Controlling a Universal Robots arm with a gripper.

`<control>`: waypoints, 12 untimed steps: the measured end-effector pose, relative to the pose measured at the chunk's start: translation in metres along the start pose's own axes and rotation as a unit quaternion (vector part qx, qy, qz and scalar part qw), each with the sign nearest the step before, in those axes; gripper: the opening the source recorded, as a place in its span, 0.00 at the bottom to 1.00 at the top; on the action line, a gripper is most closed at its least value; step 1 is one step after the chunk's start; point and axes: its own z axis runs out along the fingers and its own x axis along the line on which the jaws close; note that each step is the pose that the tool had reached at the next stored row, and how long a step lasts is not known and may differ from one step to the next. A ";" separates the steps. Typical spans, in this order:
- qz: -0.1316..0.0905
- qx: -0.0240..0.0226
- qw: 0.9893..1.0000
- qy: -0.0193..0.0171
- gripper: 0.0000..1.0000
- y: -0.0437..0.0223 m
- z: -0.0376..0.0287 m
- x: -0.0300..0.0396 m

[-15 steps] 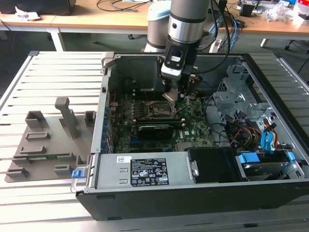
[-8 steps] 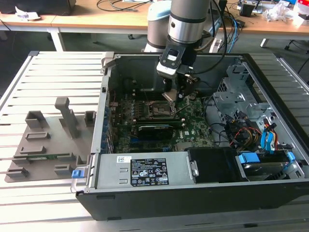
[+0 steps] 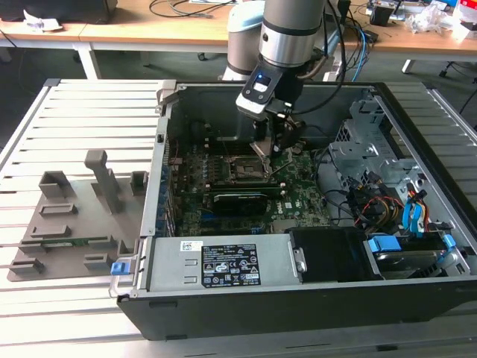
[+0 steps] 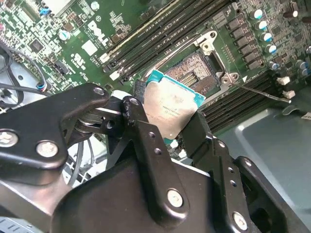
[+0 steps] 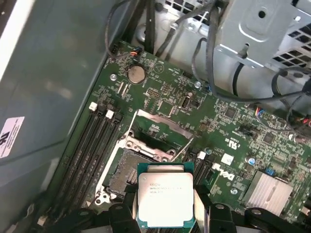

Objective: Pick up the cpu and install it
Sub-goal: 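Place the cpu into insertion slot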

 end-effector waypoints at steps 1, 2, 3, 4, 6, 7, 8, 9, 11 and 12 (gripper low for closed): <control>0.005 0.000 1.000 0.000 0.55 0.0000 0.0000 0.0000; 0.009 0.000 1.000 0.000 0.55 0.0000 0.0000 0.0000; 0.018 0.000 1.000 0.001 0.55 0.0000 0.0001 0.0000; 0.029 0.001 1.000 0.001 0.55 0.0000 0.0001 0.0000; 0.052 0.001 0.999 0.002 0.55 0.0000 0.0002 0.0000; 0.063 0.002 0.998 0.002 0.55 0.0000 0.0002 0.0000; 0.072 0.002 0.997 0.002 0.55 0.0000 0.0002 0.0000; 0.084 0.003 0.996 0.002 0.55 0.0000 0.0002 0.0000; 0.107 0.003 0.994 0.002 0.55 0.0000 0.0003 0.0000; 0.113 0.004 0.994 0.002 0.55 0.0000 0.0003 0.0000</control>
